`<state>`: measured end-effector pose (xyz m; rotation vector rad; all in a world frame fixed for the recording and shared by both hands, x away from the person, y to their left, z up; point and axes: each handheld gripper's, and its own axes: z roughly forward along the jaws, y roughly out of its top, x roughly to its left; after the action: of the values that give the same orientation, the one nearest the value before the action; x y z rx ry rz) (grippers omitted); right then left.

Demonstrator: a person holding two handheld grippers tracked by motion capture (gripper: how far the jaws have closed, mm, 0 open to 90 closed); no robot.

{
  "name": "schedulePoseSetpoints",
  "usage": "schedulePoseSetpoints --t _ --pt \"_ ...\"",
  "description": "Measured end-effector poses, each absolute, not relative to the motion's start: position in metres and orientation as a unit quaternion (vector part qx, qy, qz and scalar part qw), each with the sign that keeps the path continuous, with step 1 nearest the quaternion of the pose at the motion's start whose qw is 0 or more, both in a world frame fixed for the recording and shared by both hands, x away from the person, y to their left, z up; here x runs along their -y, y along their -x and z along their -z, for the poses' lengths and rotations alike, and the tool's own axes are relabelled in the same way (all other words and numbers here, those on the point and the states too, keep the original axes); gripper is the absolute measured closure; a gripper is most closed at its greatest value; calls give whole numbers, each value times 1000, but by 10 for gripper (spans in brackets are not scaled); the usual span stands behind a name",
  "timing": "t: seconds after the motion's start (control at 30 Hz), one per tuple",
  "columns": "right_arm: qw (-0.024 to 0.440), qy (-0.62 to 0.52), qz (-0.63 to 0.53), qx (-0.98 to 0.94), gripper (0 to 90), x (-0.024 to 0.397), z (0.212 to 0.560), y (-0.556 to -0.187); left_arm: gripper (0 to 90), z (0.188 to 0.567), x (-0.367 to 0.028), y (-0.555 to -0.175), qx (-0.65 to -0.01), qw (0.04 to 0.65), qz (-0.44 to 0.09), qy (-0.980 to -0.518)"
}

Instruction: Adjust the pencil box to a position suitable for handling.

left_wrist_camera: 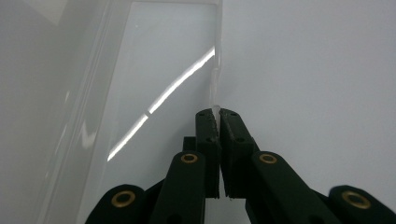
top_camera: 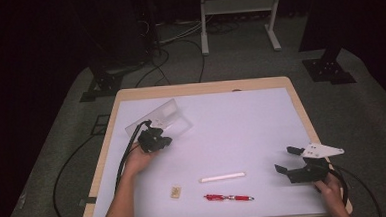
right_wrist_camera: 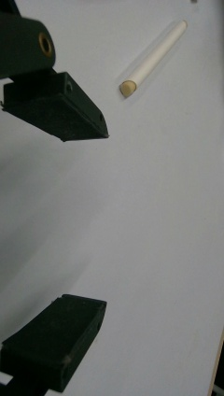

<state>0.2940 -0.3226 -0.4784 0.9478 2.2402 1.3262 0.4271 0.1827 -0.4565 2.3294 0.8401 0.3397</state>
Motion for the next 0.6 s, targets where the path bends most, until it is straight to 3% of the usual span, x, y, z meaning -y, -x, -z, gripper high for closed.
schedulePoseSetpoints --t 0.6 --pt "184 -336 -471 -795 138 323 478 -294 895 448 -182 -422 -295 313 -159 -888"
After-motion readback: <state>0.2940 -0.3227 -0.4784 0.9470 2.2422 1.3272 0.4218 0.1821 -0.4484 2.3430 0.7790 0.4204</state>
